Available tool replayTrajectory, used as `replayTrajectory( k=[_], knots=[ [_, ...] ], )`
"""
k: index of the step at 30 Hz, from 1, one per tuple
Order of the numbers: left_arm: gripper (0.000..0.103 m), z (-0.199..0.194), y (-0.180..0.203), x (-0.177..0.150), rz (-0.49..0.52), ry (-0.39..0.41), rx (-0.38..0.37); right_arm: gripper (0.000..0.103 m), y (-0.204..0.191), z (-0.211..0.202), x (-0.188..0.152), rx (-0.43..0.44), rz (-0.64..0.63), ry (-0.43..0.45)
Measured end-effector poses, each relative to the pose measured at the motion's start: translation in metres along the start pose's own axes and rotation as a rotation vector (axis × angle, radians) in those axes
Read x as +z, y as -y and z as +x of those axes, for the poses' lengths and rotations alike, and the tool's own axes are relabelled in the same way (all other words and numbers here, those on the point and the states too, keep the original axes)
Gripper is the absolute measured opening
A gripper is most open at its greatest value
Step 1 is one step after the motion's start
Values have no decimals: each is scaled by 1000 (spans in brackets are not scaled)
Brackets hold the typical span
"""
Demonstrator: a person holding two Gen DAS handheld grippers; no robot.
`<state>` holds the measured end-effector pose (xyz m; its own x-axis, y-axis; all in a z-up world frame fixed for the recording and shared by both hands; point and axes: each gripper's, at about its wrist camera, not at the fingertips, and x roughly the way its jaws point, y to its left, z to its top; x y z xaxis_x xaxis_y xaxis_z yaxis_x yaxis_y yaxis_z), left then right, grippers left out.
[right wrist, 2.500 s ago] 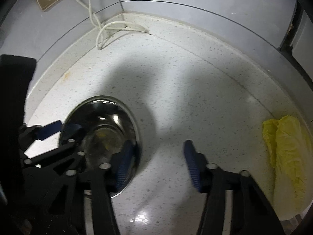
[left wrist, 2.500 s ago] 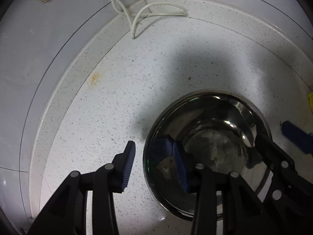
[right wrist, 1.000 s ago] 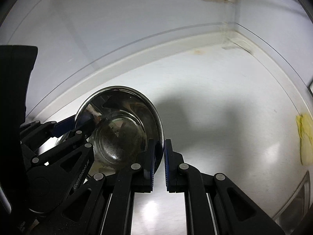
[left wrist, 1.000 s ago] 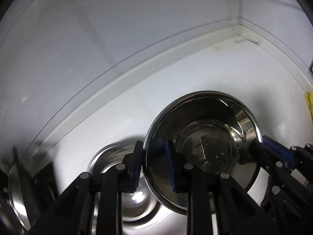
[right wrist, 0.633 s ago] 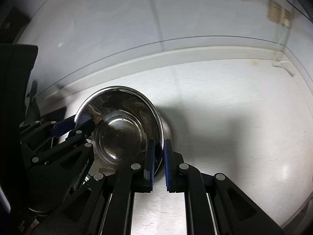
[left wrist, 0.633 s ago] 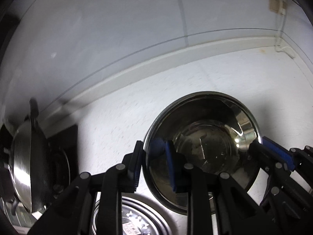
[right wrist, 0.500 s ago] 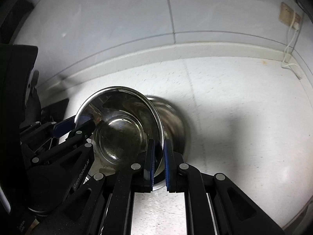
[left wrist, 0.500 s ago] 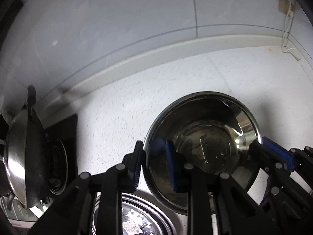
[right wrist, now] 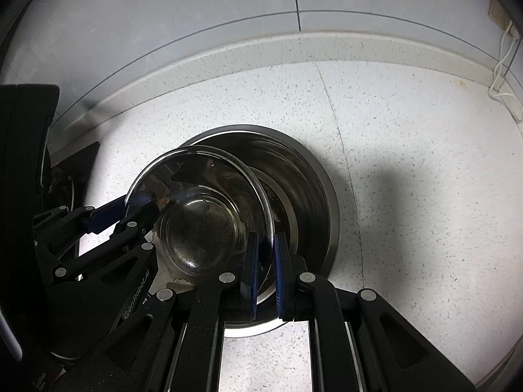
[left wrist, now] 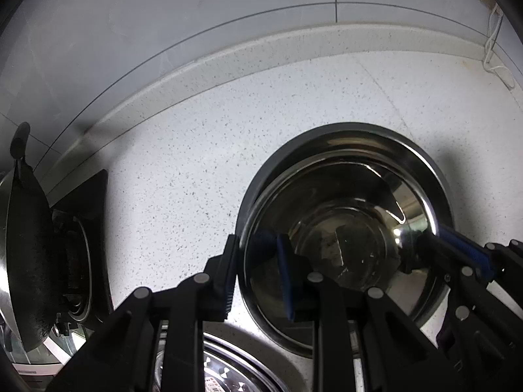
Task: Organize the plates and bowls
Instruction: 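Carry the small bowl and lower it into the bowl stack, then open both grippers to release the small bowl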
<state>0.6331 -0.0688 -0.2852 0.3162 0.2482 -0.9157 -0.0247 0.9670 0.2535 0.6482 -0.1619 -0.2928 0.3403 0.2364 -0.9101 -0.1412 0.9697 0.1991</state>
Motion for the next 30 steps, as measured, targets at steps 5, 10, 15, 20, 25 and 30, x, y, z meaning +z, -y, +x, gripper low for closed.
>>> replayTrajectory(
  k=[5, 10, 15, 20, 25, 30],
  knots=[
    [22, 13, 1, 4, 11, -13, 5, 7, 4, 10, 4, 6, 5, -17],
    [22, 13, 3, 7, 24, -3, 13, 7, 3, 19, 7, 15, 9, -29],
    [23, 14, -2, 11, 14, 2, -8, 9, 6, 20, 7, 6, 11, -37],
    [23, 11, -11, 13, -11, -6, -57, 50, 7, 14, 15, -5, 7, -4],
    [23, -2, -19, 14, -11, 9, -66, 55, 11, -8, 20, -15, 10, 48],
    [23, -4, -31, 7, -11, 4, -60, 56, 25, -23, 19, -79, 7, 90]
  ],
)
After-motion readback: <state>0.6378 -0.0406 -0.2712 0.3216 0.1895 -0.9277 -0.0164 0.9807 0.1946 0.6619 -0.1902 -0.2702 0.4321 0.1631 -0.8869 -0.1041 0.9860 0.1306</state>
